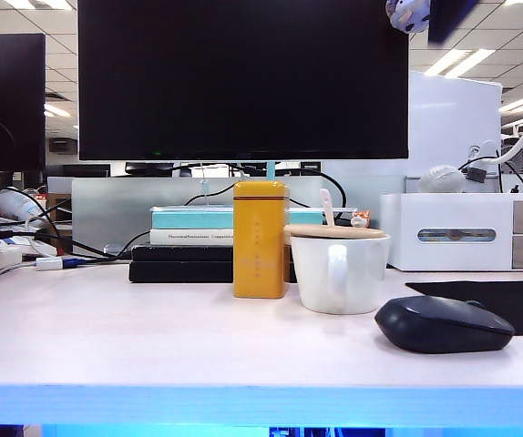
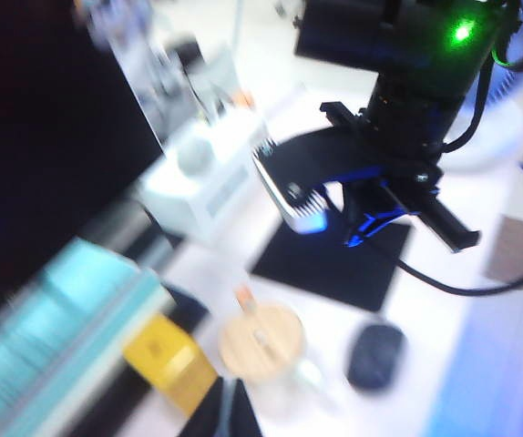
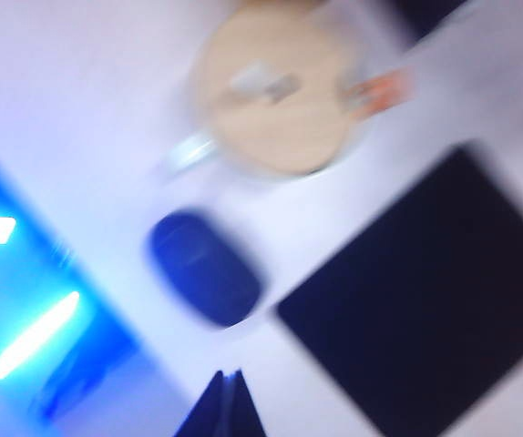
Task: Place the black mouse on the black mouse pad.
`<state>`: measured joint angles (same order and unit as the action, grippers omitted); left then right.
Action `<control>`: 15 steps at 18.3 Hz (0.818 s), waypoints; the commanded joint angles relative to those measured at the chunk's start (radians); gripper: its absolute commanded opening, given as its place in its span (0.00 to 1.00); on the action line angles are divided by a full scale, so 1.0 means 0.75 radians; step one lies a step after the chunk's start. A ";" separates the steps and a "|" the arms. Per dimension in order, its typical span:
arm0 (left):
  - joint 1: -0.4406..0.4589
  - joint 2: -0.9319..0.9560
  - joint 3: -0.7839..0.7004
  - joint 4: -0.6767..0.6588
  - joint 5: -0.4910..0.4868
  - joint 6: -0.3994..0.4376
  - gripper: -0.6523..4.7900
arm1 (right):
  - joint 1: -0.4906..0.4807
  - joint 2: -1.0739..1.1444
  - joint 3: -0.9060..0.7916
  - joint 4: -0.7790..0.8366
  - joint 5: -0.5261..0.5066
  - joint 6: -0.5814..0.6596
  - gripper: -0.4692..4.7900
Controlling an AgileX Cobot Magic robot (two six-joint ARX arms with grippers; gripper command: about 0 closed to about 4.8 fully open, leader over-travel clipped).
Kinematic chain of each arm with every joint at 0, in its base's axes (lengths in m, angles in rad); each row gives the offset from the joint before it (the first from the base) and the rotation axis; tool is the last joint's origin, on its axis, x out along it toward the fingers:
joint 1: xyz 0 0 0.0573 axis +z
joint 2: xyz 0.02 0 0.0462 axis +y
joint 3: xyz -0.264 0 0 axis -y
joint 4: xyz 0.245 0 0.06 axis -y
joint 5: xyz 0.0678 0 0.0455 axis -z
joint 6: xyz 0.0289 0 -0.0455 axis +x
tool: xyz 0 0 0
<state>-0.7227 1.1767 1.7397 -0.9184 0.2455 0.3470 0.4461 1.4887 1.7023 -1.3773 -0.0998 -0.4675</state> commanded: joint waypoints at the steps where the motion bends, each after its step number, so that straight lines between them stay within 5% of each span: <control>1: 0.105 0.005 0.000 -0.070 0.154 0.020 0.11 | 0.056 -0.003 -0.146 0.056 0.006 -0.069 0.08; 7: 0.139 0.005 0.000 -0.025 0.168 0.024 0.11 | 0.071 0.007 -0.451 0.281 -0.006 -0.243 0.09; 8: 0.139 0.005 0.000 -0.021 0.168 0.020 0.11 | 0.071 0.013 -0.486 0.301 -0.011 -0.299 0.17; 11: 0.139 0.005 -0.001 -0.010 0.166 0.016 0.11 | 0.070 0.020 -0.608 0.432 -0.008 -0.325 0.98; 15: 0.148 0.005 -0.001 -0.010 0.147 0.016 0.11 | 0.069 0.041 -0.721 0.577 -0.015 -0.351 1.00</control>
<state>-0.6125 1.1831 1.7374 -0.9390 0.3557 0.3645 0.4976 1.5154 1.1698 -0.9813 -0.1017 -0.7097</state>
